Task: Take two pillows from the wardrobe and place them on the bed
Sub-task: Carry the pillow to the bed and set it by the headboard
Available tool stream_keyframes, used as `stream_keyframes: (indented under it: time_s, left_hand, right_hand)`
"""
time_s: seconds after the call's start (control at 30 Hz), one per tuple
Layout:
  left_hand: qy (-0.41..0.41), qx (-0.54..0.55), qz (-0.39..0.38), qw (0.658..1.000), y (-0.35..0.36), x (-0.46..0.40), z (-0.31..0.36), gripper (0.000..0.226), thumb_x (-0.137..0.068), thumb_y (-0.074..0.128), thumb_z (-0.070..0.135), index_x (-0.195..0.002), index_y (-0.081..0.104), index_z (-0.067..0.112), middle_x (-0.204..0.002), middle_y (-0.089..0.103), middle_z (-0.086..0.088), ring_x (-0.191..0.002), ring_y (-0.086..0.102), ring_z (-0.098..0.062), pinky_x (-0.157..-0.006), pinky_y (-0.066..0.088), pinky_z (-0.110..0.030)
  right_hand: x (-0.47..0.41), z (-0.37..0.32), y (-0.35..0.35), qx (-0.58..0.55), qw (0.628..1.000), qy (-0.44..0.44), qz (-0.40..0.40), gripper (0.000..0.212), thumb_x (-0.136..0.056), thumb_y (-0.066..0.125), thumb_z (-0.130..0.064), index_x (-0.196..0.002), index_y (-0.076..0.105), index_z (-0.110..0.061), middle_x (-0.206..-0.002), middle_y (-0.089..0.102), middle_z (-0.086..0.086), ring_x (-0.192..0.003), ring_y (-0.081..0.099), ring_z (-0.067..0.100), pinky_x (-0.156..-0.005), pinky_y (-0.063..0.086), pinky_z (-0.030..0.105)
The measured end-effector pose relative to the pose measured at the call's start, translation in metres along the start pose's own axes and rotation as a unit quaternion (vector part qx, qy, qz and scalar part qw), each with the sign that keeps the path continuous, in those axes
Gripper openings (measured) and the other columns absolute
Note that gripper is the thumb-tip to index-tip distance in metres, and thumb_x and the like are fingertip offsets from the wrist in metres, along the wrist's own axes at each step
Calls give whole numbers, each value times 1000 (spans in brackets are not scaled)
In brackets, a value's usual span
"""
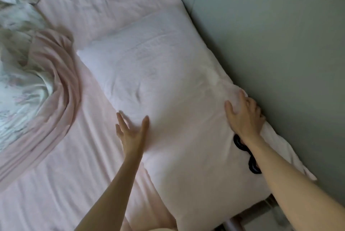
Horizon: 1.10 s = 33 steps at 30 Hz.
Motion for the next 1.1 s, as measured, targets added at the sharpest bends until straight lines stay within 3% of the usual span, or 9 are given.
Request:
stream_keyframes:
  time_s: [0.13, 0.3, 0.43, 0.53, 0.6, 0.77, 0.83, 0.93, 1.1]
  left_hand:
    - [-98, 81, -83, 988, 18, 61, -37, 105, -69, 64, 63, -142, -6, 38, -151, 23, 3, -132, 35, -20, -109, 32, -40]
    - [28, 40, -18, 999, 0, 70, 7, 97, -69, 63, 62, -144, 7, 34, -147, 35, 1, -131, 39, -22, -105, 34, -35]
    - [40, -27, -5, 999, -17, 75, -2, 92, -74, 63, 57, -143, 6, 34, -147, 35, -4, -130, 38, -25, -104, 33, -37]
    - [-81, -137, -31, 987, -11, 67, -39, 94, -75, 61, 57, -144, 0, 34, -145, 29, -21, -131, 30, -37, -107, 27, -48]
    - [-114, -189, -8, 975, -12, 59, -48, 95, -72, 62, 57, -142, 1, 37, -147, 22, -21, -130, 26, -41, -107, 25, -54]
    - [236, -348, 31, 907, 15, 86, -8, 75, -82, 46, 52, -144, 8, 34, -155, 5, -16, -141, 4, -38, -107, 3, -64]
    - [314, -386, -29, 867, 45, 105, -13, 73, -80, 37, 58, -143, 8, 37, -156, 2, -12, -142, -2, -37, -105, -3, -65]
    - [335, -443, -125, 822, 68, 135, -56, 78, -79, 26, 68, -141, -11, 42, -154, -20, 1, -139, -20, -32, -104, -8, -70]
    - [332, -530, -199, 755, 39, 162, -98, 83, -77, 24, 77, -138, -21, 42, -150, -32, 2, -135, -32, -33, -101, -18, -67]
  right_hand:
    - [22, 32, 4, -8, 994, 74, -76, 65, -88, 39, -53, -139, 24, -15, -133, 45, 24, -117, 45, 39, -93, 38, 47]
    - [18, 14, -31, -95, 995, 31, 1, 28, -94, 38, -22, -98, 54, -1, -103, 62, 23, -90, 56, 35, -64, 34, 33]
    - [38, 19, -42, -77, 990, 13, 116, 29, -93, 40, -25, -109, 53, -5, -107, 61, 21, -97, 54, 36, -70, 36, 36]
    - [61, 62, 8, -8, 983, 124, -132, 50, -94, 26, -48, -135, 34, -20, -139, 41, 16, -123, 37, 37, -101, 29, 53]
    - [79, 89, 27, 2, 967, 172, -189, 58, -91, 14, -58, -143, 14, -30, -150, 25, 11, -132, 25, 38, -106, 16, 63]
    - [105, 70, 2, -31, 997, -28, 57, 53, -94, 28, -40, -144, 18, -23, -151, 20, 16, -137, 18, 36, -105, 10, 66]
    - [116, 60, 15, -40, 996, -74, 5, 52, -95, 25, -43, -144, 11, -33, -155, 8, 9, -141, 3, 31, -106, 2, 65]
    - [147, 78, 56, -28, 993, -2, -113, 56, -92, 20, -56, -140, -6, -45, -155, -11, -5, -141, -15, 22, -107, -4, 66]
    - [198, 101, 66, -68, 986, 83, -127, 59, -94, 23, -52, -140, -13, -42, -155, -14, -2, -140, -16, 25, -108, 7, 63]
Point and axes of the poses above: each hand's wrist, its own x-axis away from the middle knuckle, its own y-axis out of the palm, z = x × y, the point moved 3 cm from there along -x, towards the middle knuckle
